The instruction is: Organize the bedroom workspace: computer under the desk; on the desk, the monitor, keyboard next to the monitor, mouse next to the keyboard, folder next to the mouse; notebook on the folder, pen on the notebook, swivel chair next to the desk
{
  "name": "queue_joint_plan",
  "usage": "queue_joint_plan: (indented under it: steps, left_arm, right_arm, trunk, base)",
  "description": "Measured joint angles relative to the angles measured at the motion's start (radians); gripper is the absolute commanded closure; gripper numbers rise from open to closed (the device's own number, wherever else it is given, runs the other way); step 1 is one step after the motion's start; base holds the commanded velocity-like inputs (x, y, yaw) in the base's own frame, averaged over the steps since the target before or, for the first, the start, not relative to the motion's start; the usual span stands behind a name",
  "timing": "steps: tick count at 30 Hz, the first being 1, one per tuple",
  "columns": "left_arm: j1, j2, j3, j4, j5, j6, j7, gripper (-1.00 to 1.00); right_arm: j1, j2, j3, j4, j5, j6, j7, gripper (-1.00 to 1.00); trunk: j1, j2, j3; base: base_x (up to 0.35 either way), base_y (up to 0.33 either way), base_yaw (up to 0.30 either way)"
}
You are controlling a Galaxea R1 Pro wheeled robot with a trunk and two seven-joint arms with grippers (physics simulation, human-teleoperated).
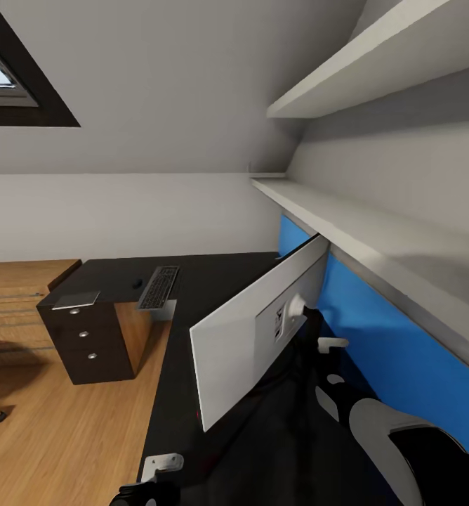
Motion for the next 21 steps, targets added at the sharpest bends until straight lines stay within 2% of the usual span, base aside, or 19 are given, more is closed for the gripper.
queue_joint_plan:
  steps: [5,7,21]
  left_arm:
    - [0.000,0.000,0.000,0.000,0.000,0.000,0.000,-1.00]
    - [0.000,0.000,0.000,0.000,0.000,0.000,0.000,-1.00]
    - [0.000,0.000,0.000,0.000,0.000,0.000,0.000,-1.00]
  right_arm:
    - [0.000,0.000,0.000,-0.002,0.003,0.002,-0.007,1.00]
    - [0.000,0.000,0.016,-0.001,0.001,0.003,-0.016,1.00]
    - [0.000,0.000,0.019,-0.001,0.008,0.004,-0.021,1.00]
  trunk:
    - [0.000,0.000,0.000]
    - [0.000,0.000,0.000]
    - [0.000,0.000,0.000]
  base:
    - [0.006,-0.006,0.000]
    - [0.001,-0.001,0.000]
    - [0.000,0.000,0.000]
